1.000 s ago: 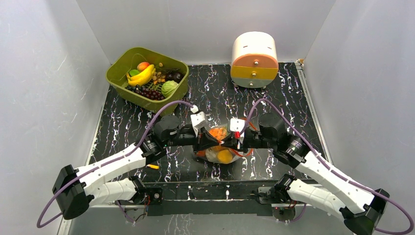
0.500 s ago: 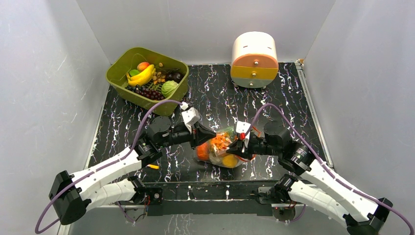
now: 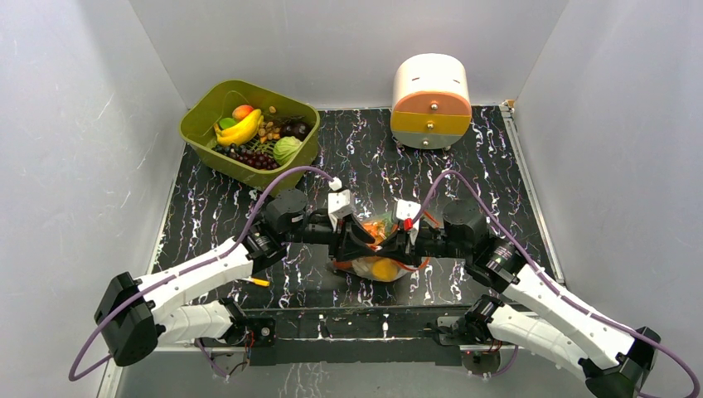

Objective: Place the food in the zip-top bag and seal the zipper
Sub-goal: Zip the zipper food storage bag at the center of the board.

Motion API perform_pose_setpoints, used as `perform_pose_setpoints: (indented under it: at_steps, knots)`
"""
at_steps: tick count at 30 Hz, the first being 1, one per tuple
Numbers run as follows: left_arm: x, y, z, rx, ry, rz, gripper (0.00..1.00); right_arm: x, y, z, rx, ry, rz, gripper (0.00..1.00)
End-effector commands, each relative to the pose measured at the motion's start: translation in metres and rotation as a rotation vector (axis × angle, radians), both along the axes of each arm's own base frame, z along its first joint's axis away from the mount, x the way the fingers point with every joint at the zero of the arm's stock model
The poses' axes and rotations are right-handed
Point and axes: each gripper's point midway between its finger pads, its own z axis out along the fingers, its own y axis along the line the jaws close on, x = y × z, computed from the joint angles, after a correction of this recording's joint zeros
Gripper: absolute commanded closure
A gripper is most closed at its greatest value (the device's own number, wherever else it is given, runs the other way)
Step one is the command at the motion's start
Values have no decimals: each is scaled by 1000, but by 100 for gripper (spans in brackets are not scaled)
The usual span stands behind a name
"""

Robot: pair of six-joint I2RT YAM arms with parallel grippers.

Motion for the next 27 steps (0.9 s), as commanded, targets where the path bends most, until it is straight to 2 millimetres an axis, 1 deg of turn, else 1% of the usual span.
perform_pose_setpoints:
  at_steps: [1,2,3,6,9,14,17,20,21,26,27]
  knots:
    - [-7,-3,19,-46,-33,-62,68,2,9,42,110,-94,29,100]
    - [-7,-3,19,-49,-33,-62,71,2,9,43,112,-95,31,100]
    - [-7,-4,20,-50,-33,-64,76,2,9,44,113,-96,32,100]
    - [-5,-5,17,-32,-22,-61,100,1,10,44,114,-93,34,100]
    - [-5,-4,18,-28,-26,-61,100,1,10,42,110,-89,33,100]
    - [2,4,26,-45,-51,30,100,4,0,30,63,-86,-10,100]
    - [2,11,37,-79,-79,61,100,5,-6,22,32,-77,-41,100]
    - [-1,14,55,-135,-100,68,100,6,-11,16,6,-64,-62,100]
    - [-1,15,57,-143,-104,72,100,5,-13,15,2,-62,-65,100]
    - [0,19,55,-157,-120,93,100,6,-22,8,-27,-65,-100,100]
    - [-1,18,54,-154,-113,89,100,6,-22,10,-22,-69,-101,100]
